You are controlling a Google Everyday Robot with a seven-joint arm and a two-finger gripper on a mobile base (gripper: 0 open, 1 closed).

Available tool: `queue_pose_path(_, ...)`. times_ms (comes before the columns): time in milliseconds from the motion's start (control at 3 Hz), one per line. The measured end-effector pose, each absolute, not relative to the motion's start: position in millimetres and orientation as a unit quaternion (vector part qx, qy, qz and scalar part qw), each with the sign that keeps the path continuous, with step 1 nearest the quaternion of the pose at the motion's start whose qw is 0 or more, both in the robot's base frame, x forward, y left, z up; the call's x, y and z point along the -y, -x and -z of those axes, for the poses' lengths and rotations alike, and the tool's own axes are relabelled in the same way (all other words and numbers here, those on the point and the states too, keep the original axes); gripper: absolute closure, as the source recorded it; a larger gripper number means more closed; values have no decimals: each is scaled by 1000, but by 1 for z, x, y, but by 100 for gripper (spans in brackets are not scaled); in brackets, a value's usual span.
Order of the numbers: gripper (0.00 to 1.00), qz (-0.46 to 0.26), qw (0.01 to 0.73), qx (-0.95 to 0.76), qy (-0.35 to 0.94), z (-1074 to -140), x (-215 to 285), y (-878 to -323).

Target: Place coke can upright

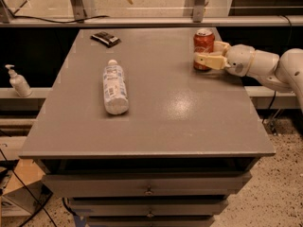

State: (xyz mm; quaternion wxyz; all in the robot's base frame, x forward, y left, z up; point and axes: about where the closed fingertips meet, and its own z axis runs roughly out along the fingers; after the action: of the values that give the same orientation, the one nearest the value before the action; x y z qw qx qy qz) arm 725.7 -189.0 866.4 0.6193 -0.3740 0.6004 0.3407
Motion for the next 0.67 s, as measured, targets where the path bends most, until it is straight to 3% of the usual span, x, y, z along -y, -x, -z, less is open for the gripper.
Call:
queue_pose_path(333,13,-331,625,-599,374,-874,194,-725)
queue_pose_path(667,0,-324,627,-597,383,-890,191,-723)
